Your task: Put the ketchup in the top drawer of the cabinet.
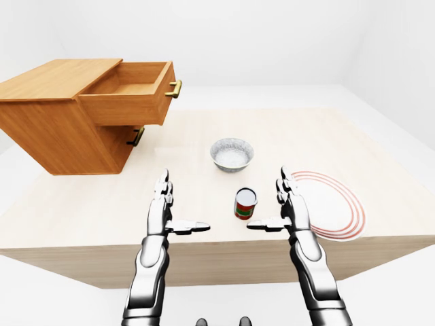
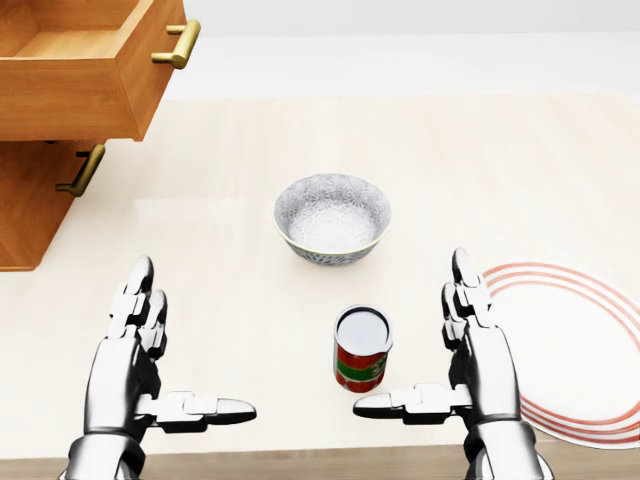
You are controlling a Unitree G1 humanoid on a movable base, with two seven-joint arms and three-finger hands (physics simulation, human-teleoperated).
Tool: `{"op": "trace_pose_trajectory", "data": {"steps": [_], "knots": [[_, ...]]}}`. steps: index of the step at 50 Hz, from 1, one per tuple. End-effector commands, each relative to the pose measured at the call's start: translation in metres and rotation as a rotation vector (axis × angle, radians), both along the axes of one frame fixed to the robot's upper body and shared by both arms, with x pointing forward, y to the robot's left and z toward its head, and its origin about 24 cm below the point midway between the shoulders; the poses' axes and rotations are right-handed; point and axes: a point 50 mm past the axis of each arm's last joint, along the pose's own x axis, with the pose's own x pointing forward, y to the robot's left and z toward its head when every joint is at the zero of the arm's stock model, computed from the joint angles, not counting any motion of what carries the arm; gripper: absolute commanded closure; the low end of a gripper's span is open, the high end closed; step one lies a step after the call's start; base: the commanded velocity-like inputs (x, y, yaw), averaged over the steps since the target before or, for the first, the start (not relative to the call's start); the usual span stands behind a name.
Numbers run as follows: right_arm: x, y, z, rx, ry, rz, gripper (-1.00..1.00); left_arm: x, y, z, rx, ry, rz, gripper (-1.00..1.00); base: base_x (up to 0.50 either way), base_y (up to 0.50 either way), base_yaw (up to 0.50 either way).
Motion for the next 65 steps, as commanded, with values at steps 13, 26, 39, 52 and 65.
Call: {"op": "trace_pose_trajectory", "data": {"steps": [13,26,39,52,65], "knots": [[-0.019,-0.009,0.029,-0.021,-0.076,-0.024,-1.0,-0.03,0.013,0.038,-0.016,-0.117,-0.016,-1.0,0.0,0.0,0.0],[-0.056,-0.014,0.082,-0.046,-0.298,-0.064,-1.0,-0.078,0.015,0.088,-0.034,-0.314,-0.052,-1.0,0.0,0.0,0.0],[-0.092,-0.012,0.122,-0.08,-0.46,-0.067,-1.0,-0.107,0.021,0.115,-0.037,-0.427,-0.056,-1.0,0.0,0.0,0.0],[-0.106,-0.011,0.132,-0.123,-0.494,-0.063,-1.0,-0.121,0.03,0.132,-0.024,-0.513,-0.029,-1.0,0.0,0.0,0.0],[-0.112,-0.007,0.137,-0.157,-0.505,-0.055,-1.0,-0.126,0.029,0.135,-0.015,-0.525,-0.025,-1.0,0.0,0.0,0.0]]}}
